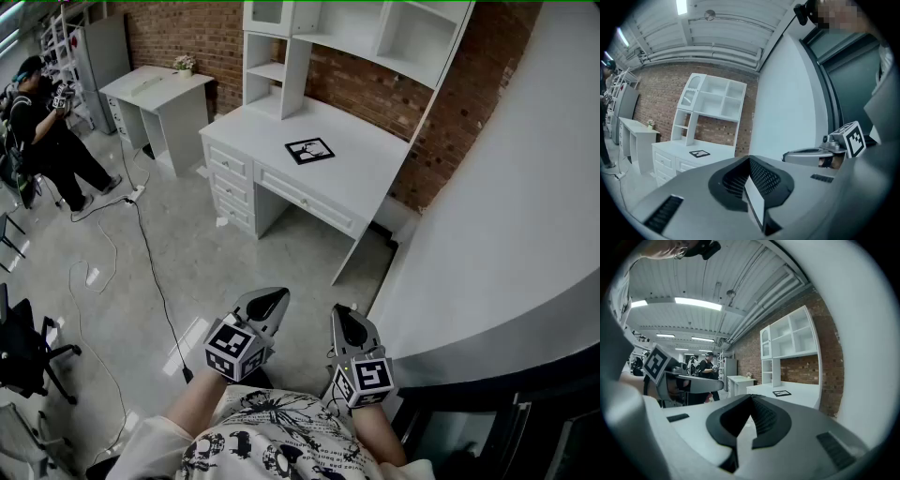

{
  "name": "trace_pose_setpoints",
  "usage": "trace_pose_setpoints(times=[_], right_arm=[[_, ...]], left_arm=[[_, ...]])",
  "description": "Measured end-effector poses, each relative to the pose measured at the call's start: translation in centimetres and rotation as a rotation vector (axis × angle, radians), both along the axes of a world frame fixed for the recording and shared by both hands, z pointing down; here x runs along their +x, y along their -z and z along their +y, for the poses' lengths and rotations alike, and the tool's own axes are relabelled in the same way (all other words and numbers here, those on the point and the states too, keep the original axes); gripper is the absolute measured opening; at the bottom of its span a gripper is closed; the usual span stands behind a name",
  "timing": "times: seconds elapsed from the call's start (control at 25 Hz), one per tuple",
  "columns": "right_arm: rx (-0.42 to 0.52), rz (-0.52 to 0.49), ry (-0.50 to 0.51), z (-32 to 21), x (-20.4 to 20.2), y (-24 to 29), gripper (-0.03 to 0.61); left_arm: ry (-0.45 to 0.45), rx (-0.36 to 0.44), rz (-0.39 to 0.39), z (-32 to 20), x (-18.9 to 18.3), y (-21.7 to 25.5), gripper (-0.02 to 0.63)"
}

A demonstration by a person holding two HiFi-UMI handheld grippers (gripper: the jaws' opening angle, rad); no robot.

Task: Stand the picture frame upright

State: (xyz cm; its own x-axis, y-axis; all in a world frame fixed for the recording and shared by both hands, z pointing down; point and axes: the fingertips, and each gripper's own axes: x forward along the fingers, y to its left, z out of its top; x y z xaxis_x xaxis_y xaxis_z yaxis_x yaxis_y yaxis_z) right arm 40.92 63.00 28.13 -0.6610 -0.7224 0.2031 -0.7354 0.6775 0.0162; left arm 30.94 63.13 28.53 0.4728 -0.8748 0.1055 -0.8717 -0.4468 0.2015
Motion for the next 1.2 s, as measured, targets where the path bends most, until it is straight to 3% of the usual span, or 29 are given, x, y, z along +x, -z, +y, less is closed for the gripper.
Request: trace_pose_setpoints(times=[0.48, 0.76, 1.2], right_arm=[[-0.056, -0.022, -0.034, -0.7, 0.3, -0.9, 0.002], [-0.09, -0.016, -0.033, -2.1, -0.2, -2.8, 0.002], [-0.129, -0.007, -0.066, -9.8, -6.8, -4.5, 0.003]], left_arm=[[0.002, 0.0, -0.011, -0.6, 0.0, 0.1, 0.009], [0.005, -0.046, -0.028, -1.4, -0.9, -1.7, 0.009], [-0.005, -0.044, -0.021, -9.4, -8.1, -2.6, 0.009]])
